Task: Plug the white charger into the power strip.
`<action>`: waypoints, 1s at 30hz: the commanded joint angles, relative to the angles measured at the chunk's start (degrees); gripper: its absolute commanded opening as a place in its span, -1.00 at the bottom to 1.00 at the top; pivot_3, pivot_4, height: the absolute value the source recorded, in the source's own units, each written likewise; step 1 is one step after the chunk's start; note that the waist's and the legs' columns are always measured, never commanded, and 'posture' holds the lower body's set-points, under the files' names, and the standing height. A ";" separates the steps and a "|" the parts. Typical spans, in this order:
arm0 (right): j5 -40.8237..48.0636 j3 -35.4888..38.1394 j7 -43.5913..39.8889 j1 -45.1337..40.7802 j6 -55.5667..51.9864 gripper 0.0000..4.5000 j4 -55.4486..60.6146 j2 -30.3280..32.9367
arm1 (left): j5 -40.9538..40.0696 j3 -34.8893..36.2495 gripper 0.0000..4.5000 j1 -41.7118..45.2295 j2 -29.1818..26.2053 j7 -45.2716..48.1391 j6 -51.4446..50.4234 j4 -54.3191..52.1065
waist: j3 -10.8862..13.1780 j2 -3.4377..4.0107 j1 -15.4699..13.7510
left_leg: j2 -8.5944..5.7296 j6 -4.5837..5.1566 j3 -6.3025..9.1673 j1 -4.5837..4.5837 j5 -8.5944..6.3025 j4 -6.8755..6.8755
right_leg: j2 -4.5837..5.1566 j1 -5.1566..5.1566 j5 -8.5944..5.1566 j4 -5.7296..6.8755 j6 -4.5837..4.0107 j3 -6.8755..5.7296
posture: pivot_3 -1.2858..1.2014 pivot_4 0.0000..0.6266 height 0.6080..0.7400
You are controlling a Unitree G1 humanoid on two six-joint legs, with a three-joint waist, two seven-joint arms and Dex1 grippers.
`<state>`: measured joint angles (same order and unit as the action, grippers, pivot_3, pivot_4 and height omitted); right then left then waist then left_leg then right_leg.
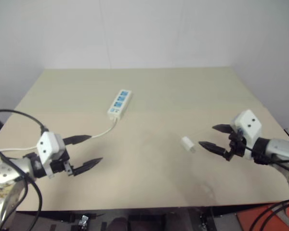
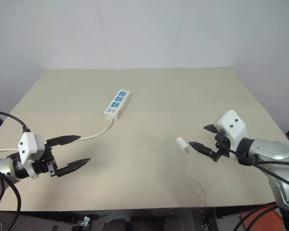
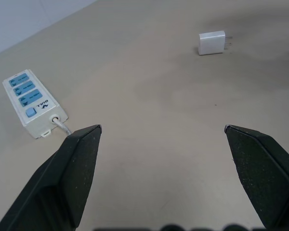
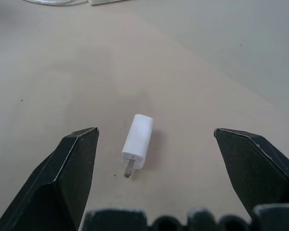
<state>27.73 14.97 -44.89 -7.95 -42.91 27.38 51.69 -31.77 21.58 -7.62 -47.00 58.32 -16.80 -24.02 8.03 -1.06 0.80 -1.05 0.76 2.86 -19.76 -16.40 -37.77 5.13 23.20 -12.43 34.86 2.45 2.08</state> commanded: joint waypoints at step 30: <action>1.32 2.60 3.43 -0.78 -0.57 1.00 7.65 0.14 | 28.86 -29.33 0.60 60.63 24.27 -27.63 -13.54 74.15 | -0.07 -0.14 -0.88 | -0.28 0.09 0.18 -0.33 -0.05 -0.11 | 0.10 0.05 0.05 0.04 0.10 -0.19 | 0.03 -0.52 1.00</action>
<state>28.34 14.79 -42.21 -8.61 -43.19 32.47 51.69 -4.99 -6.94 53.44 -23.66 32.18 -31.50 45.71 7.97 -1.20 -0.09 -1.35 0.85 3.03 -20.07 -16.45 -37.88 5.26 23.24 -12.39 34.91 2.57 1.89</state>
